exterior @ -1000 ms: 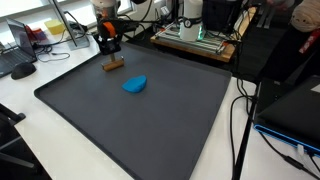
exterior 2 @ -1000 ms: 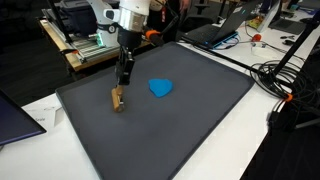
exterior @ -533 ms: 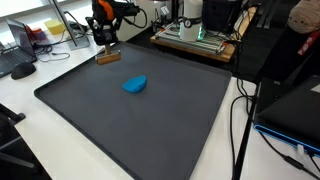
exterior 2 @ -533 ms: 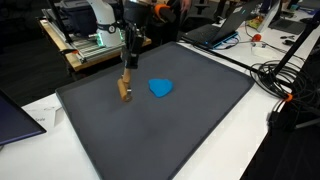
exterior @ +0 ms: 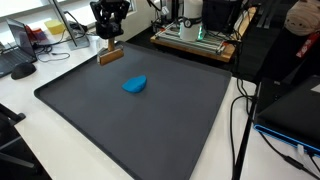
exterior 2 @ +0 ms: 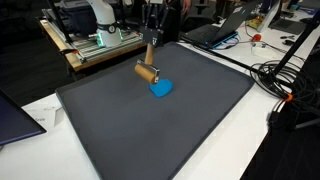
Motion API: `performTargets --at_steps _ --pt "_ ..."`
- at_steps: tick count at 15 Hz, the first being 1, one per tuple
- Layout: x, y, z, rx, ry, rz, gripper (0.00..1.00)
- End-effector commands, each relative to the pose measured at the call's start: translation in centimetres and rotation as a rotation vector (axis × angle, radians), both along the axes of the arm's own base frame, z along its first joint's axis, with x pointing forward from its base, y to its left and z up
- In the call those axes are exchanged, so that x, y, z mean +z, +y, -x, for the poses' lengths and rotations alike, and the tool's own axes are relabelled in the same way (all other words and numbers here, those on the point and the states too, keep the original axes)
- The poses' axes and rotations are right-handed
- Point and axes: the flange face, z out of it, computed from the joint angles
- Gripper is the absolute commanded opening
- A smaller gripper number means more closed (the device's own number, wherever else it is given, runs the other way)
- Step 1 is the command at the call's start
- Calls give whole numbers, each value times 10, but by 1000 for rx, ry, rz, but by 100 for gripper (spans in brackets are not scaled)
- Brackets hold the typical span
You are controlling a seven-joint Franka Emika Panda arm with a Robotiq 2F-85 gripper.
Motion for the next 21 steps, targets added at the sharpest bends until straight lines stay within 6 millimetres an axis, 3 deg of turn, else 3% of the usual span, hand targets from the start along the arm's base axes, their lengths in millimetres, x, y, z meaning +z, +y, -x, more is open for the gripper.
performTargets --at_steps 1,9,21 --pt "23 6 -7 77 47 -14 22" --pt "45 5 -17 260 185 -172 22" --pt "11 -4 -28 322 299 -185 22"
